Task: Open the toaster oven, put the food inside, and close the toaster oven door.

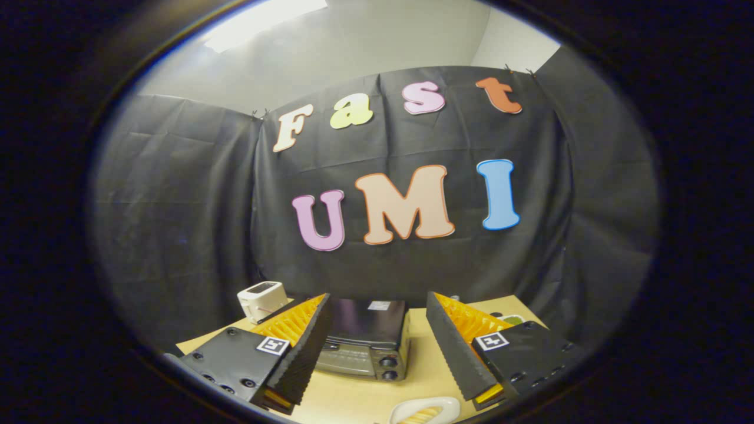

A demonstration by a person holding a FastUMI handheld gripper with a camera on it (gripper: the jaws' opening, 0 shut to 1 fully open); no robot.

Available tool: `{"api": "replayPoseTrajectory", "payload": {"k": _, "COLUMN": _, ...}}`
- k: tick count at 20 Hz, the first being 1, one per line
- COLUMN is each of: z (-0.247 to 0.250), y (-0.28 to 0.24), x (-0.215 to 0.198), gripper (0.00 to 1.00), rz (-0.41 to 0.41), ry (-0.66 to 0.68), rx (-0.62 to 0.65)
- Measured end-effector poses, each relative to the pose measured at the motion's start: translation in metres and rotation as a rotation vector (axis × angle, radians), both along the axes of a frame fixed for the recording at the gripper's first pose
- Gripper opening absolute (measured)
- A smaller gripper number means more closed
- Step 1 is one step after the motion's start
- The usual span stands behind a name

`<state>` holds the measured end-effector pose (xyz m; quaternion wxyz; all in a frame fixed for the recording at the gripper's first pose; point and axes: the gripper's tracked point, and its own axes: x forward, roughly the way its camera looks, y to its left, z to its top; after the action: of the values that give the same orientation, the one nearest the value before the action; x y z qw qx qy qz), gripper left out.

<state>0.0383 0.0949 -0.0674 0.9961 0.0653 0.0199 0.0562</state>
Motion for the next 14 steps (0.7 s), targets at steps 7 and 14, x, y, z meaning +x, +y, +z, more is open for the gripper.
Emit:
{"api": "replayPoseTrajectory", "payload": {"k": 7, "z": -0.071, "y": 0.08, "x": 0.024, "gripper": 0.98, "rz": 0.009, "ry": -0.025, "rx": 0.002}}
{"api": "replayPoseTrajectory", "payload": {"k": 14, "z": -0.119, "y": 0.152, "x": 0.065, "gripper": 0.98, "rz": 0.043, "ry": -0.04, "rx": -0.005}}
